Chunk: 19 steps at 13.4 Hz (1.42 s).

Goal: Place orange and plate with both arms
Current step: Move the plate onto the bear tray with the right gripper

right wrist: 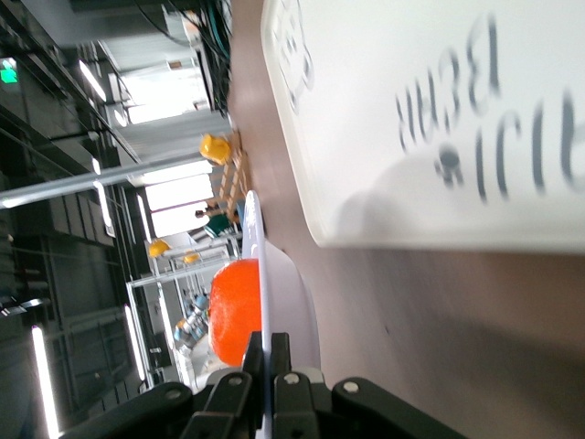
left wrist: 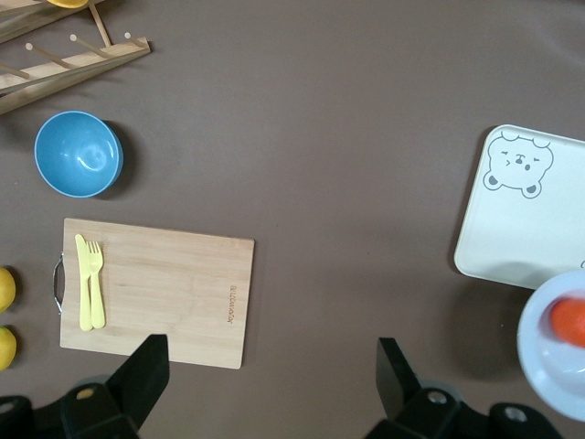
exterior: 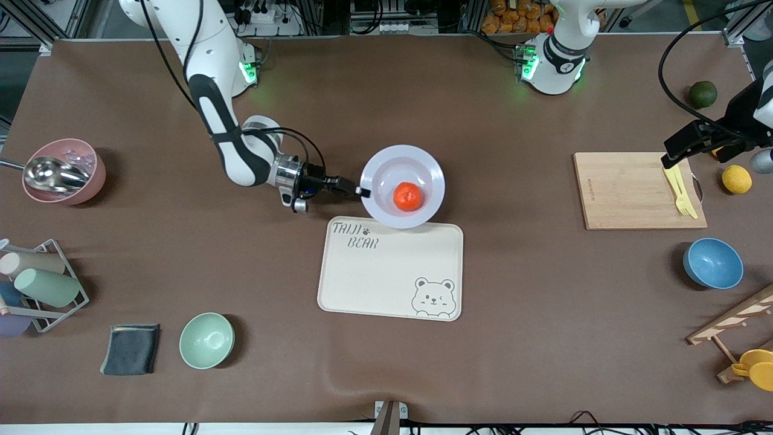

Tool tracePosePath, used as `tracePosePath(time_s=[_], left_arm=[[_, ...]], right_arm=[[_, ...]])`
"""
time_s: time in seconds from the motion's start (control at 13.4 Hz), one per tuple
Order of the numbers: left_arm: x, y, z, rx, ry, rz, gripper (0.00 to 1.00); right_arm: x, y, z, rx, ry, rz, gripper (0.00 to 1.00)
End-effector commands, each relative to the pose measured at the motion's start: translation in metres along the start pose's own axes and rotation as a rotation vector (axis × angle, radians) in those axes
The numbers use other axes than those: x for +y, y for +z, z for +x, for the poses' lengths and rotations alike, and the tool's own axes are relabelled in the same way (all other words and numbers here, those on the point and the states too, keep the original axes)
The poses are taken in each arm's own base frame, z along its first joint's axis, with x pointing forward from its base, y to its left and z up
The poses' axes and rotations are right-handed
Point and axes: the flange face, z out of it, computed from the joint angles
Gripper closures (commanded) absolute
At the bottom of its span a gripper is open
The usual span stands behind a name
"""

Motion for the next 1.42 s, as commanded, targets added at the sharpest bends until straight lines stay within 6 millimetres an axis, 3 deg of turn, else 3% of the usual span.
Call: tracePosePath(time_s=[0.0, 0.15, 0.37, 1.12, 1.34], left_arm=[[-0.003, -0.004, -0.005, -0.003, 0.015, -0.016, 0.0], [-0.003, -0.004, -0.005, -0.003, 0.015, -0.016, 0.0], [-0.002, -0.003, -0.004, -0.004, 0.016, -0.016, 0.0], [-0.002, -0.006, -0.005, 0.0, 0.015, -0.017, 0.0], [-0.005, -0.005, -0.004, -0.001, 0.01, -0.017, 0.0]], right_arm=[[-0.029, 0.009, 0.044, 0.06, -0.023, 0.054, 1.0], [-0.037, 0.014, 0.083, 0.124, -0.055, 0.017, 1.0], [-0.033, 0.026, 0.116, 0.161, -0.066, 0.007, 1.0], [-0.012, 0.034, 0.12, 0.136, -0.112, -0.077, 1.0], [-0.017, 0.039, 0.121, 0.159, -0.125, -0.115, 1.0]])
